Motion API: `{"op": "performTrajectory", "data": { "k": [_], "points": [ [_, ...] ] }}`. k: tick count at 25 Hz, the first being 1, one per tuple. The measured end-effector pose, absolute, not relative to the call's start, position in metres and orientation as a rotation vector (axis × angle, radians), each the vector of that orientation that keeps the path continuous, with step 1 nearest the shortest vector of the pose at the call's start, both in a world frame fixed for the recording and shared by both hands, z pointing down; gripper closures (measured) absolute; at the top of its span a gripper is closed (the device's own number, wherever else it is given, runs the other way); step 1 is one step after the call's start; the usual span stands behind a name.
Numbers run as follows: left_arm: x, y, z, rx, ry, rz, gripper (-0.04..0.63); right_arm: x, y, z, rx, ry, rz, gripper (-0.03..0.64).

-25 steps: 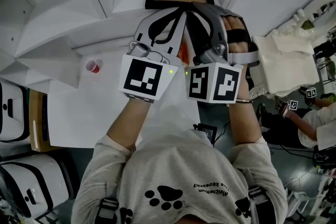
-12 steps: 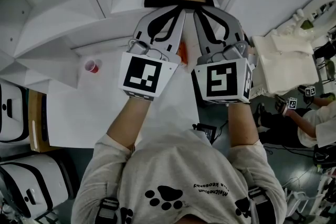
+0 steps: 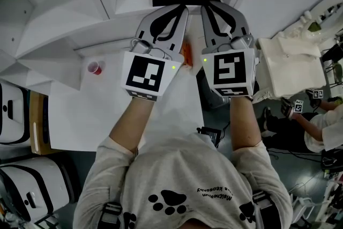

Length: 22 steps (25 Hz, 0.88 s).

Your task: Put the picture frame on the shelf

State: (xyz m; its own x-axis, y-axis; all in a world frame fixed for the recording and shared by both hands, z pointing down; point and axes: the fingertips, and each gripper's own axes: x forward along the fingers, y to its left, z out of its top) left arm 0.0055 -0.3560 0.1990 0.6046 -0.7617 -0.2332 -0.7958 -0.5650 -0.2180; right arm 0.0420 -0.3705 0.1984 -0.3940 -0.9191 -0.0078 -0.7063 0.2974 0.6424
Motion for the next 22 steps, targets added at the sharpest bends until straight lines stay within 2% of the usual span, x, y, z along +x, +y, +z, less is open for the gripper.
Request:
{"op": "performTrajectory", "data": {
  "k": [15, 22],
  "points": [
    [-0.011, -0.313, 0.215, -2.579, 1.346, 0.200, 0.575, 0.042, -0.320, 0.203, 1.615, -2.666, -0.504, 0.575],
    [-0.021, -0.270, 0.218, -2.553, 1.404, 0.232, 0.575, 0.045, -0.279, 0.212, 1.650, -2.703, -0.493, 0.575]
  ]
}}
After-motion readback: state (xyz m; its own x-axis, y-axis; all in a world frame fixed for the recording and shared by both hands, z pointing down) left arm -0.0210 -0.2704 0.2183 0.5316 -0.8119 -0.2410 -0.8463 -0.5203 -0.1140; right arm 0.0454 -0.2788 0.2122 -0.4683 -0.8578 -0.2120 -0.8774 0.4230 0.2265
